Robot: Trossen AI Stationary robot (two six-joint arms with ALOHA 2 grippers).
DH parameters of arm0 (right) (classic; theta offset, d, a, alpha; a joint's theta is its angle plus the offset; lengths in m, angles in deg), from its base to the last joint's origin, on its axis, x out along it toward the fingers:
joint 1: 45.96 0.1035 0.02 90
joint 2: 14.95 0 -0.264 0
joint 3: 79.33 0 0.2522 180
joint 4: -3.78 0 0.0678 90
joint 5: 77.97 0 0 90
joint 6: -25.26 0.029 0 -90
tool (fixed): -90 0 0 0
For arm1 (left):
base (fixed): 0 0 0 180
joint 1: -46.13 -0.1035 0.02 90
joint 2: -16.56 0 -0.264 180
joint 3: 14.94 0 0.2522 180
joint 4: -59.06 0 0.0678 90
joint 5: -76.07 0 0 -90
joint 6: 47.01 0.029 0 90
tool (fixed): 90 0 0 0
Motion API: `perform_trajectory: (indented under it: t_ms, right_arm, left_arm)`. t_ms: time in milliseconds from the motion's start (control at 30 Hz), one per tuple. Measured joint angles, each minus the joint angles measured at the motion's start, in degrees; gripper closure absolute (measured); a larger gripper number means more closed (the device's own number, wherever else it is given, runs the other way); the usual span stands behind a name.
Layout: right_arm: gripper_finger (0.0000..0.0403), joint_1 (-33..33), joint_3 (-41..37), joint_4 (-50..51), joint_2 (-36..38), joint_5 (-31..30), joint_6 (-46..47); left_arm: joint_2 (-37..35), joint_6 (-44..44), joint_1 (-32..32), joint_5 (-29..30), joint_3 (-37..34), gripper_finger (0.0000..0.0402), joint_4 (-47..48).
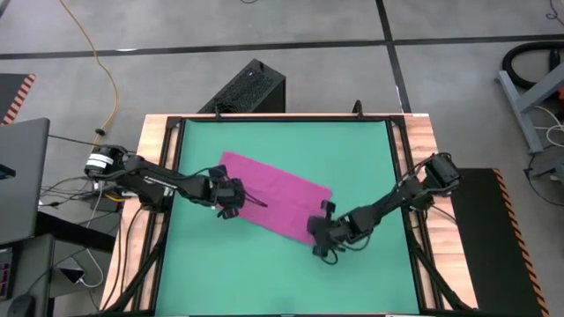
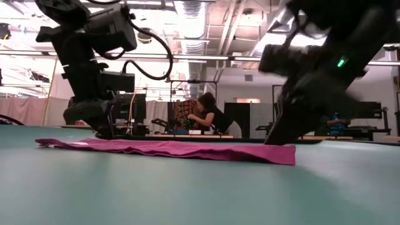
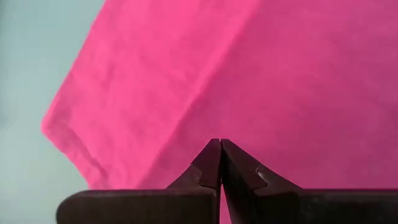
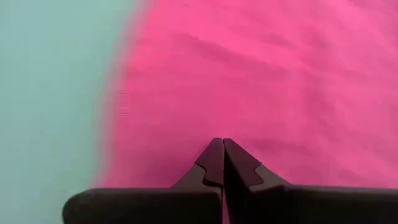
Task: Roll towel
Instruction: Fold the violet towel
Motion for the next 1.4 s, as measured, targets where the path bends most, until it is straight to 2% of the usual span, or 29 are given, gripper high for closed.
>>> perform_trajectory:
  t_ms: [100,200,267,333,433,567,667,733,967,1100,1167,1400]
  right_arm:
    - [0.0385,2.04,2.34,-0.21,0.00,-1.57,-5.92]
    - [0.0385,2.49,4.15,-0.95,1.07,-8.92,-14.63]
    - [0.0385,1.09,4.41,-3.79,2.41,-14.82,-20.79]
    - [0.0387,-2.60,4.31,-6.62,3.40,-15.18,-25.62]
    - [0.0390,-10.29,3.87,-13.63,2.59,-8.36,-30.33]
    - [0.0391,-19.58,3.97,-25.12,-2.15,2.58,-36.76]
    - [0.0391,-25.38,6.36,-29.80,-6.67,10.66,-37.83]
    - [0.0391,-28.10,9.25,-30.78,-10.14,13.86,-38.18]
    - [0.0392,-31.98,20.75,-23.84,-21.09,17.91,-38.65]
    - [0.0392,-32.20,27.34,-13.81,-23.12,17.66,-38.22]
    - [0.0392,-32.58,29.67,-7.44,-23.85,16.03,-37.24]
    - [0.0392,-33.65,31.51,2.42,-23.75,6.46,-30.49]
  left_arm:
    - [-0.07,2.92,-1.66,0.12,0.00,0.0401,-1.68]
    - [-1.13,4.89,-1.10,0.14,-0.02,0.0401,-5.41]
    - [-2.69,4.55,-0.06,-0.21,-0.02,0.0401,-8.40]
    - [-4.25,3.37,1.48,-0.06,-0.02,0.0401,-10.77]
    - [-5.39,1.35,4.41,2.49,-0.02,0.0401,-12.28]
    - [-5.38,-2.28,7.94,5.06,-0.02,0.0401,-12.24]
    - [-5.38,-5.50,10.47,6.47,-0.02,0.0401,-12.26]
    - [-5.38,-6.47,12.11,7.67,-0.02,0.0401,-12.19]
    - [-5.38,-9.94,15.24,8.62,-0.02,0.0401,-11.29]
    - [-5.38,-12.87,16.51,8.58,-0.02,0.0401,-8.97]
    - [-5.38,-13.70,17.14,8.60,-0.02,0.0401,-8.09]
    - [-5.38,-17.30,18.63,8.77,-0.02,0.0401,-5.74]
